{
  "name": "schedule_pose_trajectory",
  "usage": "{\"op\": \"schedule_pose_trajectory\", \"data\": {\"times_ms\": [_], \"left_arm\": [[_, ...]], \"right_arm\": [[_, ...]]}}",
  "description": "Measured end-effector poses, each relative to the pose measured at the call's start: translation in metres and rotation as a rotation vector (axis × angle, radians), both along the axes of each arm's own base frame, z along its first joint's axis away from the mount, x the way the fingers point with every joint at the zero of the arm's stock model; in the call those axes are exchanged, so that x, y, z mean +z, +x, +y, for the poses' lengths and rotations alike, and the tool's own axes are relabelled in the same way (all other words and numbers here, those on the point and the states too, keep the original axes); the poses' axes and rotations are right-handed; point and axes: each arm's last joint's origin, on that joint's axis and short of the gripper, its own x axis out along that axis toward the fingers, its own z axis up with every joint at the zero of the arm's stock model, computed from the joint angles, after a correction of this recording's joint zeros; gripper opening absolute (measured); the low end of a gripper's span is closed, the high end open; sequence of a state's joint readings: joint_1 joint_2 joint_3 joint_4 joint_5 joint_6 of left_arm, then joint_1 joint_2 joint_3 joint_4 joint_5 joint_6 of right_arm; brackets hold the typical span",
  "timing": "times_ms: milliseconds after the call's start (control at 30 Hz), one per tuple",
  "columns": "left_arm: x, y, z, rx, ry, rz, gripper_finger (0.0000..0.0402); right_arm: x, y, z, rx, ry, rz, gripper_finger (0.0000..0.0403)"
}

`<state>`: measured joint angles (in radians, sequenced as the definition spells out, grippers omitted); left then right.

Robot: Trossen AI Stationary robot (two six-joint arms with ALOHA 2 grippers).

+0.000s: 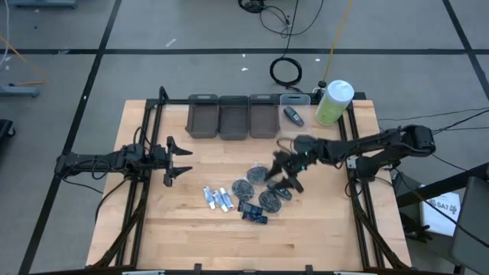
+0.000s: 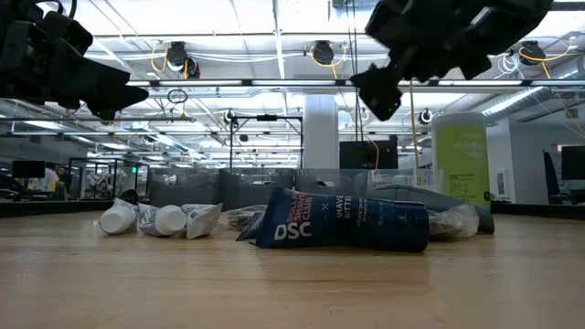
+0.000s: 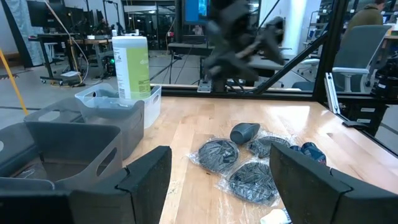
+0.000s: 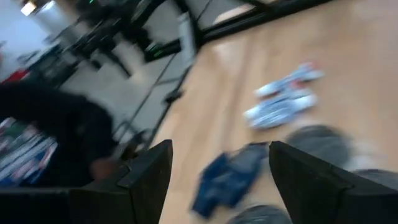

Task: Pick & Place Travel size toiletries
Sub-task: Put the deodorant into the transparent bin

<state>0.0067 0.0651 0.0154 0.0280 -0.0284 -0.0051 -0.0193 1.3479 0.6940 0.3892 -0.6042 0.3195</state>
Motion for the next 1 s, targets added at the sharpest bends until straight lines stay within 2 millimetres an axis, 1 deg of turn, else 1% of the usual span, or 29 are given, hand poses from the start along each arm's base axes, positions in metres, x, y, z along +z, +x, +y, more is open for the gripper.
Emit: {"op": "schedule_pose_trajectory", "data": {"times_ms": [133, 200, 300, 433, 500, 600, 700, 800, 867, 1000], "left_arm": [[0.000, 0.000, 0.000, 0.000, 0.000, 0.000, 0.0267], [0.000, 0.000, 0.000, 0.000, 0.000, 0.000, 0.0267], [0.000, 0.000, 0.000, 0.000, 0.000, 0.001, 0.0267], [0.000, 0.000, 0.000, 0.000, 0.000, 0.000, 0.0267], [0.000, 0.000, 0.000, 0.000, 0.000, 0.000, 0.0267], [0.000, 0.000, 0.000, 0.000, 0.000, 0.000, 0.0267], [0.000, 0.000, 0.000, 0.000, 0.000, 0.001, 0.0267], [0.000, 0.000, 0.000, 0.000, 0.000, 0.001, 0.0267], [0.000, 0.000, 0.000, 0.000, 0.000, 0.000, 0.0267], [0.000, 0.000, 0.000, 0.000, 0.000, 0.000, 0.0267]], "right_arm": [[-0.004, -0.006, 0.036, 0.131, -0.029, -0.009, 0.0254], [-0.007, -0.010, 0.052, 0.150, -0.056, -0.008, 0.0254], [-0.010, -0.014, 0.069, 0.065, -0.116, -0.003, 0.0254], [-0.013, -0.018, 0.084, -0.101, -0.216, 0.034, 0.0254], [-0.009, -0.017, 0.088, -0.153, -0.272, 0.085, 0.0254], [0.008, -0.012, 0.091, -0.274, -0.361, 0.186, 0.0254], [0.021, -0.008, 0.088, -0.412, -0.462, 0.306, 0.0254], [0.028, -0.004, 0.083, -0.508, -0.514, 0.377, 0.0254], [0.024, -0.002, 0.080, -0.539, -0.530, 0.412, 0.0254], [0.008, 0.002, 0.074, -0.548, -0.579, 0.507, 0.0254]]}}
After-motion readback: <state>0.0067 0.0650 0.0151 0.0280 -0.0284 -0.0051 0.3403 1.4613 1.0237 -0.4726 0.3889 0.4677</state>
